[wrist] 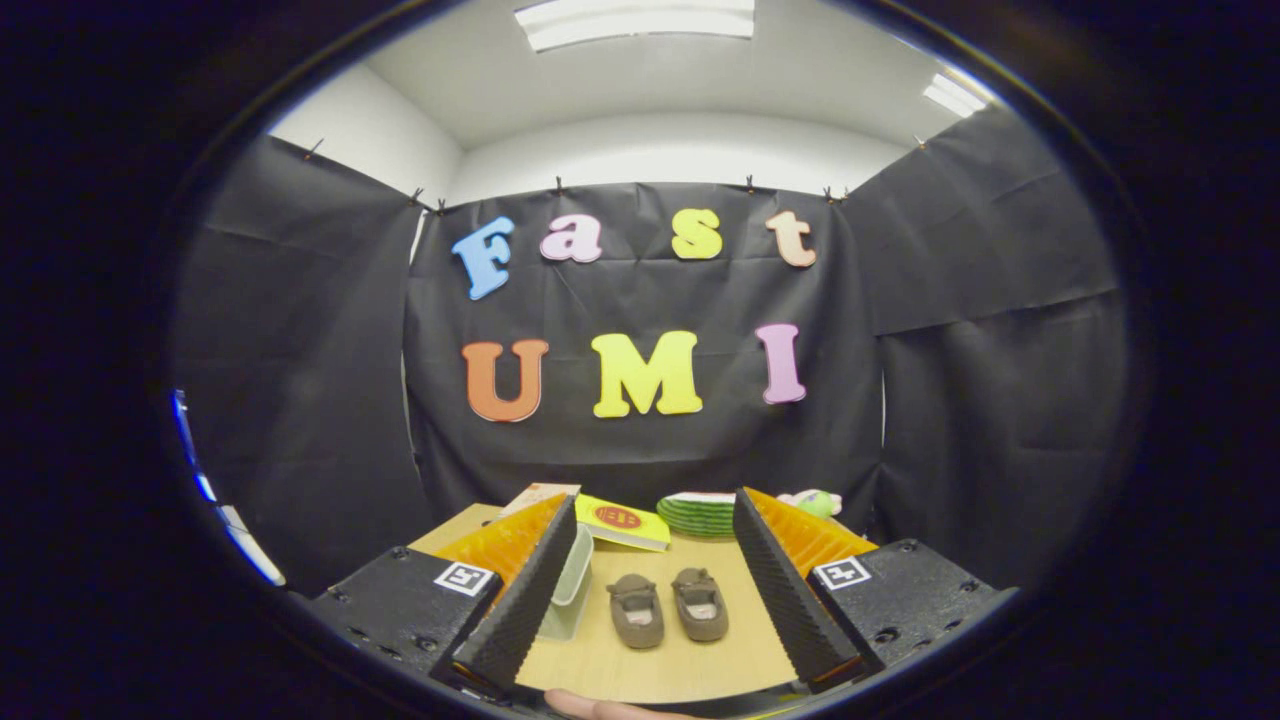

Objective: Open the storage box then place both shoes into the box .Put the left shoe in first, then the right shoe, with the right side of both shoes facing outward in a uniform manner.

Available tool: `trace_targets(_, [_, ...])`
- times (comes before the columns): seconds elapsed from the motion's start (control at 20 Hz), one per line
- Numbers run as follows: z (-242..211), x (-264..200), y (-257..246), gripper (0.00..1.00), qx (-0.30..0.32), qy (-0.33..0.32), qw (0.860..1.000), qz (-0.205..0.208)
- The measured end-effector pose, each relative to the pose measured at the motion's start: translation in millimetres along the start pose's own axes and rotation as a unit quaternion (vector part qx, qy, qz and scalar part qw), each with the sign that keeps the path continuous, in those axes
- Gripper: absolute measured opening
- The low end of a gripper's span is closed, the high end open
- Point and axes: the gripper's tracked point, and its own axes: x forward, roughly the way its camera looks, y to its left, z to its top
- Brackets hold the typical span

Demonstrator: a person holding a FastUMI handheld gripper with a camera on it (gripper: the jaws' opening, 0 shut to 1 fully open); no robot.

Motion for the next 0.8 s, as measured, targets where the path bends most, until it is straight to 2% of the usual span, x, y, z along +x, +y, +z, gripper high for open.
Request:
trace_targets(0.25, [-13.2,15.0,-4.5,1.0,0.006,0.017,1.0,-0.005])
trace_targets(0.5, [-62.8,55.0,1.8,1.0,0.011,0.081,0.997,0.011])
trace_targets(0.65, [-98.6,90.1,2.5,1.0,0.028,0.135,0.99,0.019])
trace_targets(0.8, [-128.3,130.1,8.9,1.0,0.074,0.181,0.98,0.039])
